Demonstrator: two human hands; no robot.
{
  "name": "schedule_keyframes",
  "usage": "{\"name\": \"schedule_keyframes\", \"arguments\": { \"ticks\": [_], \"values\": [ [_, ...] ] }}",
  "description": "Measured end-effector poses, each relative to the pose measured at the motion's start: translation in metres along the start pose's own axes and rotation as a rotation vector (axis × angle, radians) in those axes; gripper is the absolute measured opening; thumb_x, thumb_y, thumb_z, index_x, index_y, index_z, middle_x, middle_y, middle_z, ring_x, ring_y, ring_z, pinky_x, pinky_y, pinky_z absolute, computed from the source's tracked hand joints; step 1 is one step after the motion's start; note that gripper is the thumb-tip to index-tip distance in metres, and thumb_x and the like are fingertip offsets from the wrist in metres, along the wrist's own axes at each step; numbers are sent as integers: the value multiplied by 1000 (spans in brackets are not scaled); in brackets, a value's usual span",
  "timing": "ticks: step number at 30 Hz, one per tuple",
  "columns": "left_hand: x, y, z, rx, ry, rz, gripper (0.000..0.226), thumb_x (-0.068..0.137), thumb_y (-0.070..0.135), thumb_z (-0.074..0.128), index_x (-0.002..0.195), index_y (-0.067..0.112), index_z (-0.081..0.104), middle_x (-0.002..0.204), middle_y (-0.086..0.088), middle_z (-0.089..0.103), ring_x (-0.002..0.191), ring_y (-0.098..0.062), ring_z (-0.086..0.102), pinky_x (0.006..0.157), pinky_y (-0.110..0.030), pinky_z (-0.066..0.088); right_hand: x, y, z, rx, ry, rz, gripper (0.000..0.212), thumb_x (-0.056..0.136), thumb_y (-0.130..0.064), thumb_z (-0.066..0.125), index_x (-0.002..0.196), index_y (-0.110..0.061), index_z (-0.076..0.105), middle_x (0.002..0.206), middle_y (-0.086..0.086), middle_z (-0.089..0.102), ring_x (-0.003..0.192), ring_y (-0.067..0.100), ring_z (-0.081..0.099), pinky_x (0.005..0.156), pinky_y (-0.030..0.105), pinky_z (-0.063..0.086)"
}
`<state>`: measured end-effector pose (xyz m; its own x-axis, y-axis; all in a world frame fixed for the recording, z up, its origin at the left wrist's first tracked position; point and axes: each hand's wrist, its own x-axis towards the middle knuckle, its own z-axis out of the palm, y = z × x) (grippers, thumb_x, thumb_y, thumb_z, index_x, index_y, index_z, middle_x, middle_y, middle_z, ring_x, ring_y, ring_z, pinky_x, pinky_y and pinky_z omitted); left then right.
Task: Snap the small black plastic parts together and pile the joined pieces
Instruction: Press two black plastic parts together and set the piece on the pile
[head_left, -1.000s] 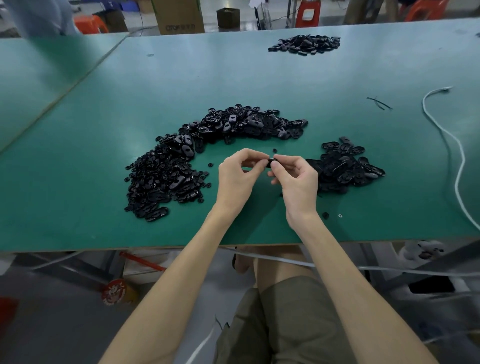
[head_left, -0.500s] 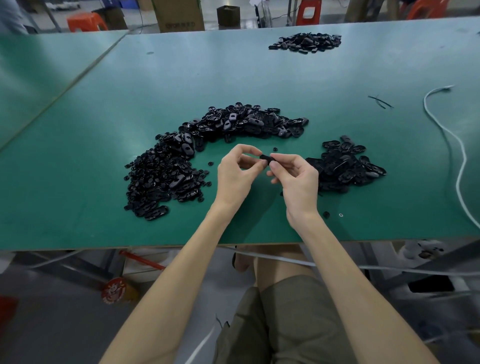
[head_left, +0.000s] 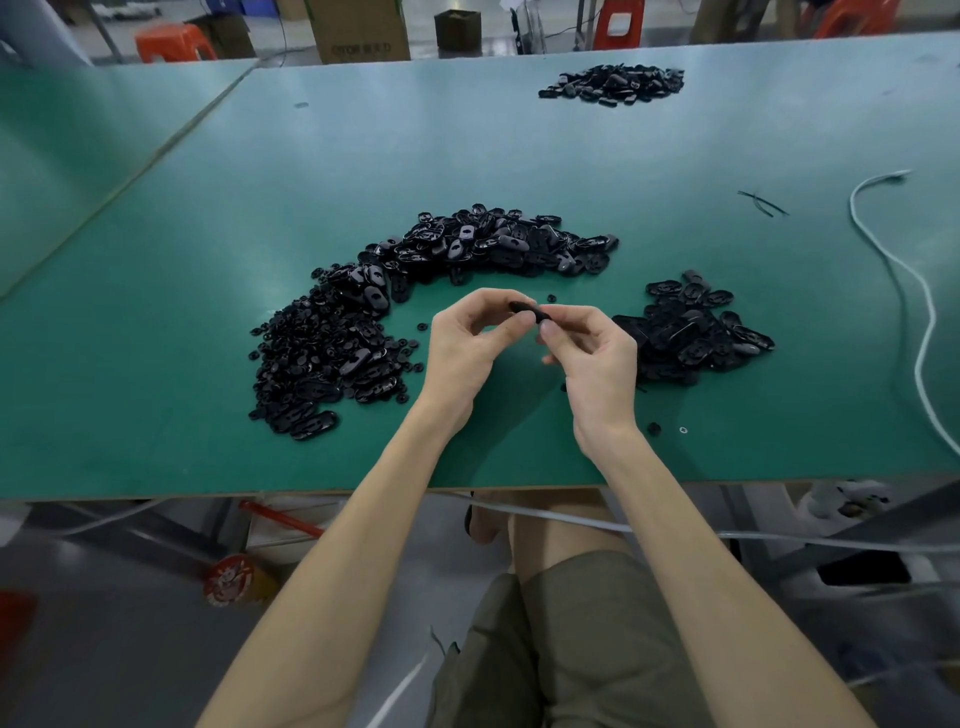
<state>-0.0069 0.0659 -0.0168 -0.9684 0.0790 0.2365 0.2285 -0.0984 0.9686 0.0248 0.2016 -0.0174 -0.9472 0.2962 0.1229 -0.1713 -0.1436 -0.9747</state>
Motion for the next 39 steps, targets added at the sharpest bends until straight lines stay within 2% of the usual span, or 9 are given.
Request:
{"name": "schedule_keyframes", "arguments": {
  "ticks": [6,10,14,17,20,23,28,32,39],
  "values": [
    [0,1,-2,-64,4,-29,28,90,13,79,117,15,74,91,-8,73,87,-13,67,85,-20,51,-1,-2,0,-11,-50,5,17,92,-2,75,95,-19,76,94,4,80,89,19,74,66,21,54],
    [2,0,-1,-83,60,-67,24,87,15,83,110,11,75,92,0,77,87,-10,70,81,-19,53,-1,-1,2,-18,-76,18,20,90,-4,79,103,-18,72,90,4,78,86,20,75,64,22,54],
    [1,1,0,-77,-9,-64,15,88,12,80,103,11,78,88,-3,78,80,-13,71,75,-20,54,-1,0,3,-47,-86,19,25,89,-9,81,106,-16,65,88,5,78,87,28,76,62,23,53],
    [0,3,1,-85,-55,-49,15,90,11,78,105,12,80,96,-6,80,86,-15,72,79,-22,55,-1,0,2,-52,-78,13,24,89,-8,81,106,-13,65,89,6,77,87,28,76,62,22,54],
    [0,3,0,-71,-91,-52,20,92,11,76,112,9,79,108,-7,79,104,-23,72,91,-25,56,0,2,2,-70,-75,10,25,88,-4,79,106,-14,65,86,5,76,85,27,75,62,24,54],
    [0,2,-1,-57,-106,-56,22,93,8,74,114,9,78,112,-6,78,112,-25,71,95,-26,55,0,3,3,-68,-68,16,25,88,-2,78,108,-14,67,86,1,75,82,17,73,65,24,54],
    [-1,1,1,-58,-50,-21,22,92,5,75,114,6,78,110,-6,79,105,-19,74,93,-24,54,0,5,2,-86,-6,-18,15,96,-12,71,106,-23,71,99,-6,76,97,15,71,79,35,58],
    [-2,2,1,-26,-67,-16,22,93,5,74,114,7,78,108,-6,79,96,-15,73,89,-24,55,0,3,1,-14,28,-18,12,99,-12,66,106,-19,73,97,-1,77,90,14,71,66,23,55],
    [-3,3,1,2,-69,-32,22,92,4,75,113,1,76,106,-11,79,94,-16,72,88,-24,55,1,3,0,15,52,-35,14,97,-6,69,104,-16,75,97,2,77,86,12,69,64,22,53]
  ]
}}
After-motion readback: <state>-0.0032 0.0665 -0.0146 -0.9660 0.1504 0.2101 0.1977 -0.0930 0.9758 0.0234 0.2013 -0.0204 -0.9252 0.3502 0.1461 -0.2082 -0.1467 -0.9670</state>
